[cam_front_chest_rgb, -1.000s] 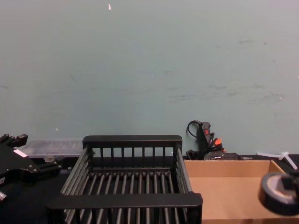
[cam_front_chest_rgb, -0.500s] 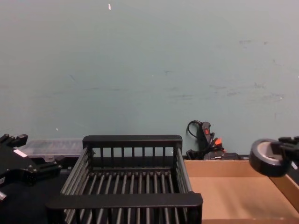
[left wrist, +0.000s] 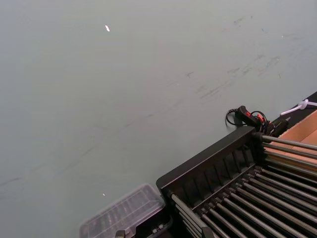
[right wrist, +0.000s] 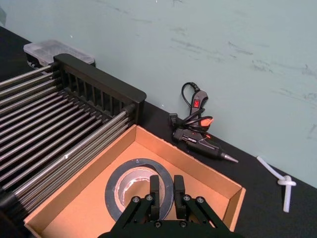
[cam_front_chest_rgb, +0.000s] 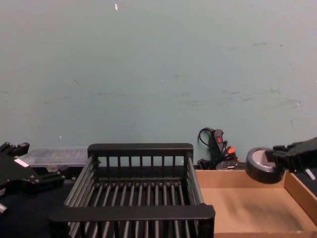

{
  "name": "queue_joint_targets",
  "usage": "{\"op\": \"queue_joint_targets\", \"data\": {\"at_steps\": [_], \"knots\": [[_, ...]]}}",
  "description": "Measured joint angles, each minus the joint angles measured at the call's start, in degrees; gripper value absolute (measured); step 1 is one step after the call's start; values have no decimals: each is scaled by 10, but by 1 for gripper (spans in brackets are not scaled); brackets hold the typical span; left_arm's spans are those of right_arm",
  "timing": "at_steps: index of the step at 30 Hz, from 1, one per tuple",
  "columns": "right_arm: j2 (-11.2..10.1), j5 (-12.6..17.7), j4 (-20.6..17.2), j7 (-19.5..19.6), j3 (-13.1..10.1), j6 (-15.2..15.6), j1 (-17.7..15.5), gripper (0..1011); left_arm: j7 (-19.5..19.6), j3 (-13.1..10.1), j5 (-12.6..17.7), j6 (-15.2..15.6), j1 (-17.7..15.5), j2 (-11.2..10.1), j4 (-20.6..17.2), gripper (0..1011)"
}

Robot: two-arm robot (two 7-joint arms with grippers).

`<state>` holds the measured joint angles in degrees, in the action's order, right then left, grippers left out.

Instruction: Pick up the white tape and place it into the black box , Pick up the silver tape and place it into the brown box.

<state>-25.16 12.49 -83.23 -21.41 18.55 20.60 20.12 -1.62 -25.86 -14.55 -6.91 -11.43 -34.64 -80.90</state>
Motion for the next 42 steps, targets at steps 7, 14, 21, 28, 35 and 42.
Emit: {"op": "queue_joint_targets", "data": {"at_steps": [7,14,21,28,35,42], "knots": [[20,-9,60,-3,11,-6,29,173,0,0,0,0,0,0,0,1001],[33,-14,97,-7,18,-8,42,173,0,0,0,0,0,0,0,1001],[42,-16,120,-12,23,-8,49,173,0,0,0,0,0,0,0,1001],[46,-22,130,-12,27,-8,53,173,0,0,0,0,0,0,0,1001],[46,-21,130,-11,26,-7,53,173,0,0,0,0,0,0,0,1001],[46,-20,129,-11,26,-7,52,280,0,0,0,0,0,0,0,1001]]}}
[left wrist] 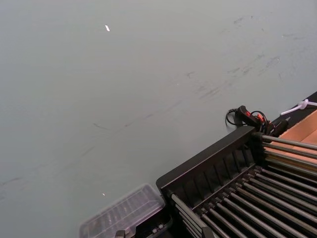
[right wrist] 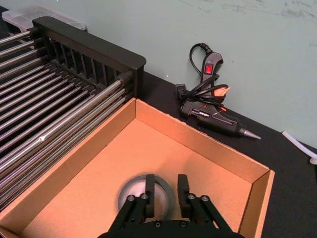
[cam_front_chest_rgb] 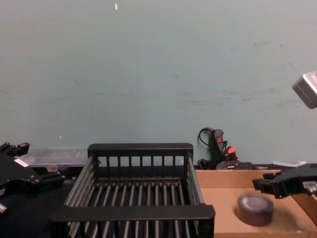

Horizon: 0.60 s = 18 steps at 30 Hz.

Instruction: Pick up the white tape and place it into the black box , Pick up the silver tape and place it into the brown box.

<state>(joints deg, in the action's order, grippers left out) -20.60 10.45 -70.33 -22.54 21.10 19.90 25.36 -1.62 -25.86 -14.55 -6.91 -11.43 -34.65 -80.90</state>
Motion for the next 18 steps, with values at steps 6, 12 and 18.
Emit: {"op": "queue_joint_targets", "data": {"at_steps": [6,12,18], "knots": [[0,1,0,0,0,0,0,452,0,0,0,0,0,0,0,1002],[-1,1,-1,0,-1,1,-1,639,0,0,0,0,0,0,0,1002],[-1,2,-1,0,-1,1,-1,842,0,0,0,0,0,0,0,1001]]}}
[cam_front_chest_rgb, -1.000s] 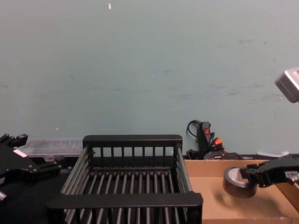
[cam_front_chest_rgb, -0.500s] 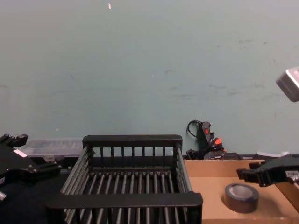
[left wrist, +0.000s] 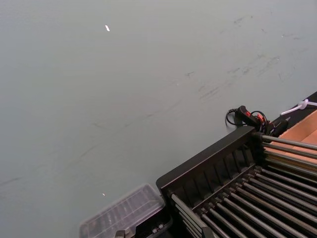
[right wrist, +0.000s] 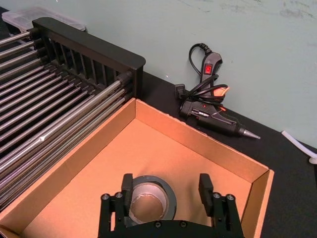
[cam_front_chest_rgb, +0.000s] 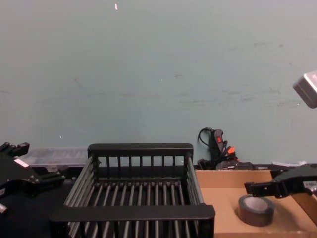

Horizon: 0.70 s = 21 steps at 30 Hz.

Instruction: Pick up the white tape and place it into the black box , Pick up the silver tape and place it into the brown box.

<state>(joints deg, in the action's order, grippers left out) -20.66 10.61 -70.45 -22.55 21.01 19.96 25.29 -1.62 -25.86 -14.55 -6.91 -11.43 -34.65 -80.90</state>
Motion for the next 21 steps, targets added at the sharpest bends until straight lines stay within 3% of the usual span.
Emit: {"op": "queue_joint_targets", "data": {"at_steps": [7,21], "knots": [[0,0,0,0,0,0,0,1002,0,0,0,0,0,0,0,1002],[0,0,0,0,0,0,0,1002,0,0,0,0,0,0,0,1001]]}}
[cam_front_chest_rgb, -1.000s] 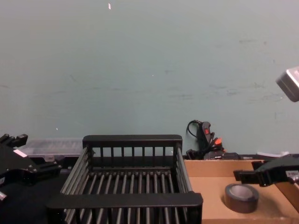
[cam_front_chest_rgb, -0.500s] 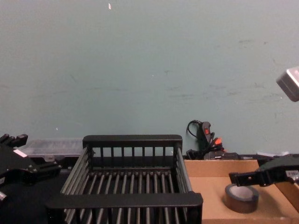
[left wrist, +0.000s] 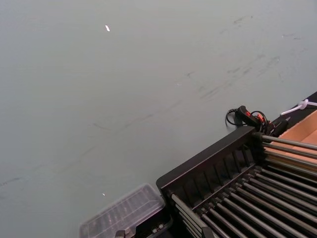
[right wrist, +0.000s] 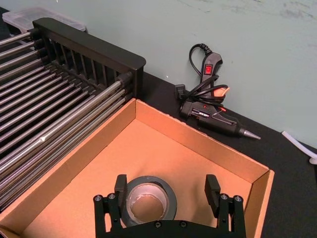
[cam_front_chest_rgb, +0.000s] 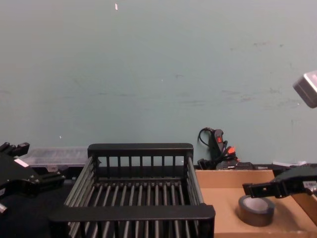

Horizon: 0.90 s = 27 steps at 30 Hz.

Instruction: Pick up the white tape and place it into the black box , Pick up the silver tape and place it into the brown box.

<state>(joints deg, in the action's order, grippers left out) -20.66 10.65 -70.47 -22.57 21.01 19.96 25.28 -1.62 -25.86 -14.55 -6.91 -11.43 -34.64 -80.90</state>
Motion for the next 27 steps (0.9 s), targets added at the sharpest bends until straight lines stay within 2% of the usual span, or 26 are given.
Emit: {"op": "queue_joint_targets", "data": {"at_steps": [5,12,16,18,27], "knots": [[-2,7,-9,-4,-6,0,-4,1002,0,0,0,0,0,0,0,1001],[-11,18,-48,-5,-17,5,-20,1002,0,0,0,0,0,0,0,1001],[-27,32,-104,-6,-26,20,-45,1002,0,0,0,0,0,0,0,1002],[-29,35,-111,-6,-27,23,-49,1002,0,0,0,0,0,0,0,1002],[-68,69,-223,-5,-42,62,-120,1002,0,0,0,0,0,0,0,1002]]}}
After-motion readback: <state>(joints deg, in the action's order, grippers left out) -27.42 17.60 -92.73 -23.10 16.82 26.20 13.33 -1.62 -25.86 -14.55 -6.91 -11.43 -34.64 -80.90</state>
